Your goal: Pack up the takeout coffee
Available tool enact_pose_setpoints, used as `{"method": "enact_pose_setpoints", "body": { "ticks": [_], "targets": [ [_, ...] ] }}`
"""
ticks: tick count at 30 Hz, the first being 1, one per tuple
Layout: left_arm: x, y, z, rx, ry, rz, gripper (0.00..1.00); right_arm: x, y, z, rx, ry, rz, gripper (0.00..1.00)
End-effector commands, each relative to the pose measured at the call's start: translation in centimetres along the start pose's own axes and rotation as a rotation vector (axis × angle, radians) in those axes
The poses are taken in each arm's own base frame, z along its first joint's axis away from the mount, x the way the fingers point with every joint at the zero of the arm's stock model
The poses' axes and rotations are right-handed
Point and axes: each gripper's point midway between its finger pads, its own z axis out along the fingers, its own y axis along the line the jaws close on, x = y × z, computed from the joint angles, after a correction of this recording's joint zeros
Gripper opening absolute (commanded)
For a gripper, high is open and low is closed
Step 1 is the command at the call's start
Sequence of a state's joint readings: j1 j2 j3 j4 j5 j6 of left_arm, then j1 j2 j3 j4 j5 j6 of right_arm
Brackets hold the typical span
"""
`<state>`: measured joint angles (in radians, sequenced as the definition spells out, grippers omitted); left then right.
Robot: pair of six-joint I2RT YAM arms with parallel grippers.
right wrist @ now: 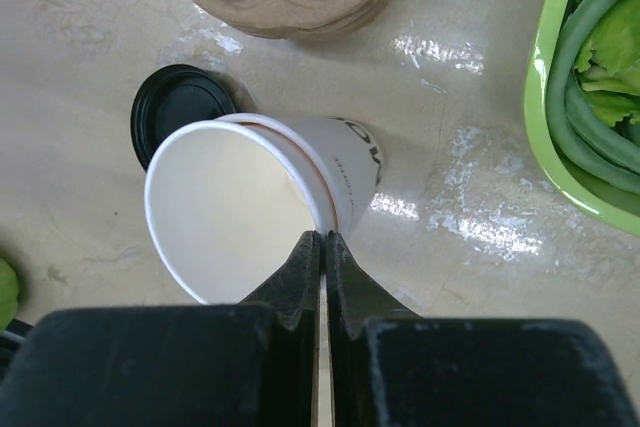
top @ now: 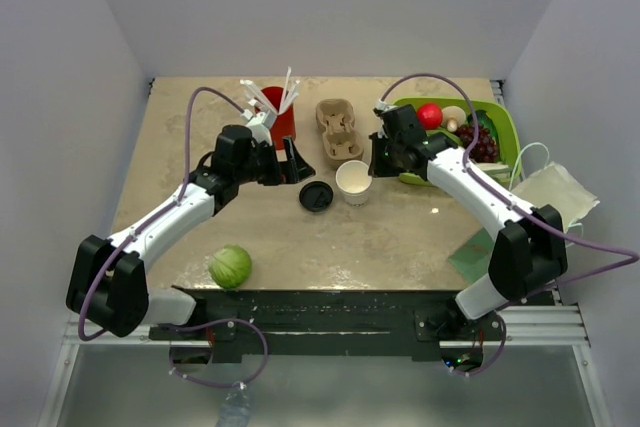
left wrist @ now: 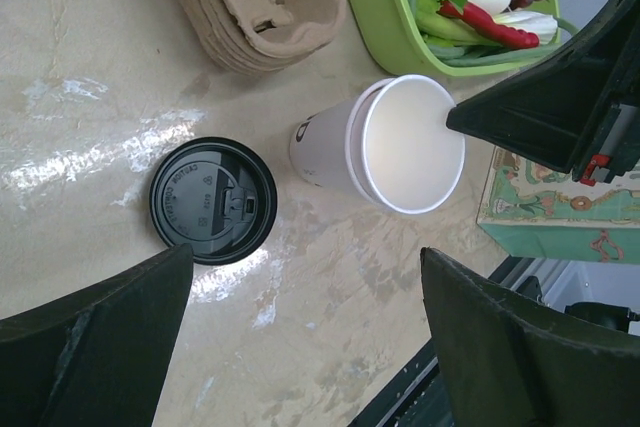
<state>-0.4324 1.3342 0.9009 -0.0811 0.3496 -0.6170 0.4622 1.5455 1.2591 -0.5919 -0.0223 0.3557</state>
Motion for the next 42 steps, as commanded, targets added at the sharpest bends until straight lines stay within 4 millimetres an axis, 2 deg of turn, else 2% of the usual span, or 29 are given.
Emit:
{"method": "enact_pose_setpoints", "body": {
  "ticks": [1, 7, 11, 19, 26, 33, 42],
  "targets": [
    [-1.2, -1.9, -0.1, 0.084, -0.030, 0.019, 1.00, -3.1, 2.0, -3.4, -0.085, -0.113, -0.001, 0.00],
    [-2.5, -3.0, 0.0, 0.125, -0.081, 0.008, 1.00, -2.7, 2.5, -3.6, -0.112, -0.093, 0.016, 0.00],
    [-2.7, -5.5, 0.2, 0.217, -0.076, 0.013, 1.00, -2.4, 3.2, -3.4, -0.148, -0.077, 0.037, 0.00],
    [-2.2, -8.9, 2.7, 0.289, -0.040, -0.035, 1.00, -2.2, 3.3, -3.1, -0.159, -0.080, 0.078, 0.00],
    [-0.9, -8.9, 5.1, 0.284, 0.018, -0.063, 0.99, -2.2, 3.6, -3.3, -0.180, -0.092, 0.089, 0.00],
    [-0.7, -9.2, 6.0, 0.302, 0.041, -0.078, 1.00, -1.7, 4.0, -3.3, -0.210, -0.098, 0.116, 0.00],
    [1.1, -9.8, 7.5, 0.332, 0.121, -0.077, 1.00, -3.1, 5.1, -4.4, -0.283, -0.178, 0.110, 0.00]
  ]
}}
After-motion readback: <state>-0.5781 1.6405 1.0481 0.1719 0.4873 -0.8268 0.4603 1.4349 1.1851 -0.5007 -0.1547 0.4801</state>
